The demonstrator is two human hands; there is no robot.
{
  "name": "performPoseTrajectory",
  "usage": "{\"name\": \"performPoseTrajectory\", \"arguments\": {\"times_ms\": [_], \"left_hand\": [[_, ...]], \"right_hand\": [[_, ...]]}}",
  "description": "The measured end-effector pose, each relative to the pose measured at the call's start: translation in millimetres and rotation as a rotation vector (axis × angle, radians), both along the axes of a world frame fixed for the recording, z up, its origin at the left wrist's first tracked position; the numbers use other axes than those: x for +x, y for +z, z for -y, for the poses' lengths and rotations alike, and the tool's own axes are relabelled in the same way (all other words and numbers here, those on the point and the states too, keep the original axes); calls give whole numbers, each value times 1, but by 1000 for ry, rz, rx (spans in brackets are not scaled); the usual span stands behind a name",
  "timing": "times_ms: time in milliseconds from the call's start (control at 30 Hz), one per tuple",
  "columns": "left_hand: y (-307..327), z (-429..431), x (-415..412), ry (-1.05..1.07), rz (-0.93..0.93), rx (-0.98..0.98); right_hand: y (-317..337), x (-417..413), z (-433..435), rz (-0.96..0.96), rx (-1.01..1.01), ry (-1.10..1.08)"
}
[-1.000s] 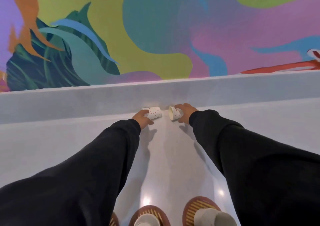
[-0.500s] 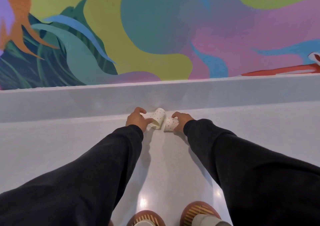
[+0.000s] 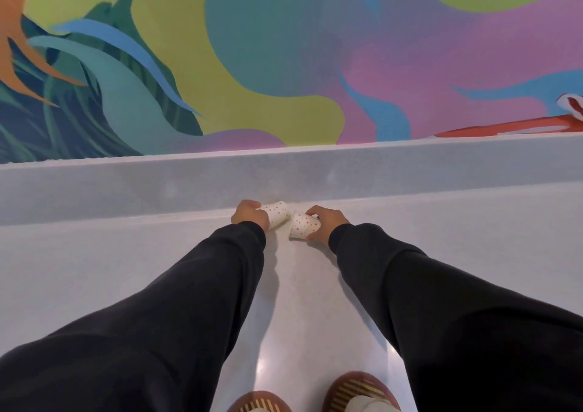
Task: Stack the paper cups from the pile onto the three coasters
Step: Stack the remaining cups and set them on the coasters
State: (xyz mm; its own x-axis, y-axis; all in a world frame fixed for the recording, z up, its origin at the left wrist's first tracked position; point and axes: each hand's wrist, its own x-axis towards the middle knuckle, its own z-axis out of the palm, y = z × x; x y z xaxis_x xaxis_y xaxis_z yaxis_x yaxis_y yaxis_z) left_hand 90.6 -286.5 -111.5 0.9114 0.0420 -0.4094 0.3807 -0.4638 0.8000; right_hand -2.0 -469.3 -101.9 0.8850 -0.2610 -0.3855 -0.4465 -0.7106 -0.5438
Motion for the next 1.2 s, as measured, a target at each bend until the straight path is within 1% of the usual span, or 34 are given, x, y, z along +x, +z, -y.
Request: {"name": "performPoseTrajectory", "arguments": {"times_ms": [67,200,300,500,633,767,833,867,900,1000,1033,1200], "left_hand": [[7,-11,9,-42,25,-31],[22,-36,13,-164,7,-120],[36,-52,5,-205,19,-171],[80,-80,-24,-238,-31,-399],[113,-109,-39,-294,-54,-491],[147,-146,-59,-390,-39,-503],[166,-167,-72,-438,-2,-467],[175,-178,-79,-464,28,-413],[184,-189,-86,-497,71,-335],[202,-226,-110,-579,260,-10],[205,-239,-121,-597,301,59],[199,-300,-185,-745,418,204]], "right_hand": [[2,-1,1,7,14,-30],[12,1,-2,55,78,-67],[29,1,-12,137,65,-5],[68,-9,-52,288,46,136],[97,-25,-74,338,145,115],[127,-46,-102,392,230,110],[142,-57,-120,408,282,125],[150,-63,-131,422,303,133],[157,-69,-142,447,317,140],[175,-86,-179,553,298,197],[180,-93,-193,565,292,228],[185,-136,-255,556,333,324]]}}
